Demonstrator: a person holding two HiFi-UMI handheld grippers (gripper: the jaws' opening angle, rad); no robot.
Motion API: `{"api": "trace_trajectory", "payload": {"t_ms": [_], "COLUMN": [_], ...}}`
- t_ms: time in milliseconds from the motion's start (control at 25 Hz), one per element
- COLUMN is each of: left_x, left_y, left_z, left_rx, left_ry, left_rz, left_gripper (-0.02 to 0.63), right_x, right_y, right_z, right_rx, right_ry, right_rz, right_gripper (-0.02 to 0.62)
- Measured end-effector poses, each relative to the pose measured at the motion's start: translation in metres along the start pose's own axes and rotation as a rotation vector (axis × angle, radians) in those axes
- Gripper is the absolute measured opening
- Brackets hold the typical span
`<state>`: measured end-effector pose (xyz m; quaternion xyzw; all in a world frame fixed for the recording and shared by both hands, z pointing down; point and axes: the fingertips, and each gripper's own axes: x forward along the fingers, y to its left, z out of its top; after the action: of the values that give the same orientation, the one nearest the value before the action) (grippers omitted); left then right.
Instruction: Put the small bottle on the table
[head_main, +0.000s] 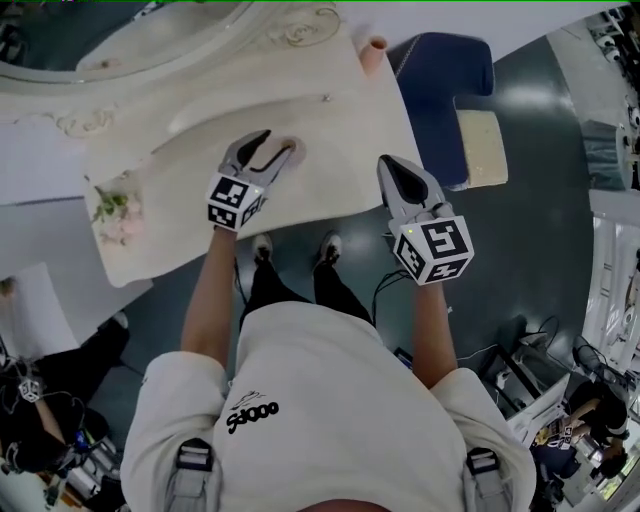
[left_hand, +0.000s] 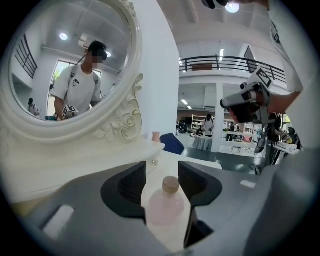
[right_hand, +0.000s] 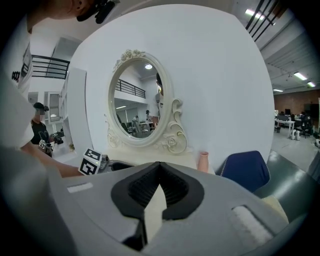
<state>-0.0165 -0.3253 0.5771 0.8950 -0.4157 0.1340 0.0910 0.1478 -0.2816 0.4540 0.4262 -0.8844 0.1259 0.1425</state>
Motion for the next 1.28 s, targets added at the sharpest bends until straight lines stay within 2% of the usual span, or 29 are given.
{"api": "trace_trajectory", "payload": {"t_ms": [240, 400, 640, 880, 1080, 1280], "left_x": [-0.047, -0.078, -0.117, -0.146, -0.157, -0.167], "left_y": [0.012, 0.022, 0.037, 0.047, 0.04, 0.035], "left_z": [0.066, 0.096, 0.138, 0.177, 0.202, 0.227], "left_rx": [0.024, 0.063, 0.117, 0.143, 0.229, 0.254], "left_ry": [-0.121, -0.127, -0.168, -0.236, -0.249, -0.3], "left_rz": [0.045, 0.085, 0.116, 0.171, 0.184, 0.189], "left_gripper": [0.182, 0.096, 0.018, 0.018, 0.018, 0.018], "right_x": [0.011, 0.019, 0.032, 0.036, 0.036, 0.031], "right_y": [0.016, 0.032, 0.06, 0.079, 0.087, 0.092], "right_z": [0.048, 0.072, 0.107, 0.131, 0.145, 0.16], "right_rx": [-0.088, -0.148, -0.218, -0.281, -0.324, -0.35], "right_ry": [-0.069, -0.103, -0.159, -0.195, -0.214, -0.242], "right_rz": [0.041, 0.051, 0.079, 0.094, 0.089, 0.085], "right_gripper": [0.002, 0.002, 0.002, 0.002, 0.002, 0.002]}}
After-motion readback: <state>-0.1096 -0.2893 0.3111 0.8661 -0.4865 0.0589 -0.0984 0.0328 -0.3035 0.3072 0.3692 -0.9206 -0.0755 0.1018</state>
